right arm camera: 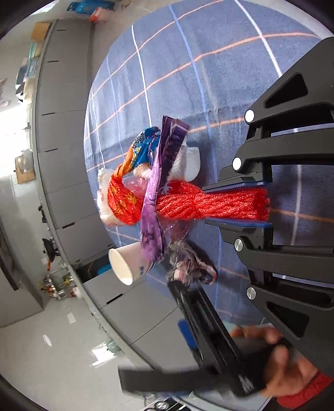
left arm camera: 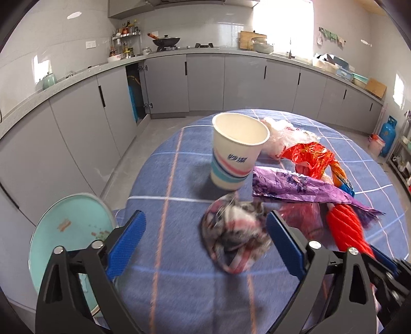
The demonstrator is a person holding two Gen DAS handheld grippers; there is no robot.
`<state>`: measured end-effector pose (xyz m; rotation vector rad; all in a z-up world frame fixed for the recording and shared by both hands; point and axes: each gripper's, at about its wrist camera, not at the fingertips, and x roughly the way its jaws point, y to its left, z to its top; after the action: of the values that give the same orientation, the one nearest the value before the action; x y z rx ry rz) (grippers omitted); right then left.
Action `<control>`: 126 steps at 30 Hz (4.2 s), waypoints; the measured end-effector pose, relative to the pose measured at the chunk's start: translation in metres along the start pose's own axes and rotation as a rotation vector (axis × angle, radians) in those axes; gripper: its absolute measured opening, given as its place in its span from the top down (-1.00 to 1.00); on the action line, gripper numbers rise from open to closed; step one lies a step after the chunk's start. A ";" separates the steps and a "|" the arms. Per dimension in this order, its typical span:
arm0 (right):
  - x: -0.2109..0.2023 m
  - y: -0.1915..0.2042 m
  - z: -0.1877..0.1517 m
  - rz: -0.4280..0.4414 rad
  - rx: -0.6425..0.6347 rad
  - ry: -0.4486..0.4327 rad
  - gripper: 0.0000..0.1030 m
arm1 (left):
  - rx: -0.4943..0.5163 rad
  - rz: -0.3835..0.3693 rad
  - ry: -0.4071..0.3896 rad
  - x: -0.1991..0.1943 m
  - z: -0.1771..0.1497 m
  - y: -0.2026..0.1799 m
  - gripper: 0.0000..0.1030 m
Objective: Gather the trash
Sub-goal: 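Grasp the red mesh bag with the right tool while the left tool grasps the patterned cloth, then carry both items over the teal bin and open both tools to drop them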
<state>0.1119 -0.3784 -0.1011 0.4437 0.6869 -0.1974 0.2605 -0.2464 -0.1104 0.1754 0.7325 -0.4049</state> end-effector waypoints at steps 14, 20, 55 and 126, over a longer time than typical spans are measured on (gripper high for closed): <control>-0.011 -0.006 -0.005 0.022 0.029 0.005 0.62 | -0.036 -0.088 0.105 0.035 -0.011 -0.005 0.40; -0.022 0.004 -0.001 0.035 0.005 -0.039 0.62 | -0.039 -0.096 0.047 -0.007 -0.025 0.015 0.40; 0.004 0.167 0.010 0.206 -0.228 -0.046 0.62 | -0.214 0.194 -0.050 -0.101 -0.044 0.162 0.39; 0.121 0.238 0.002 0.241 -0.297 0.093 0.18 | -0.352 0.432 0.087 -0.038 -0.060 0.242 -0.64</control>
<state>0.2812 -0.1712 -0.1000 0.2485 0.7342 0.1527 0.2995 0.0020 -0.1250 0.0157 0.8159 0.1458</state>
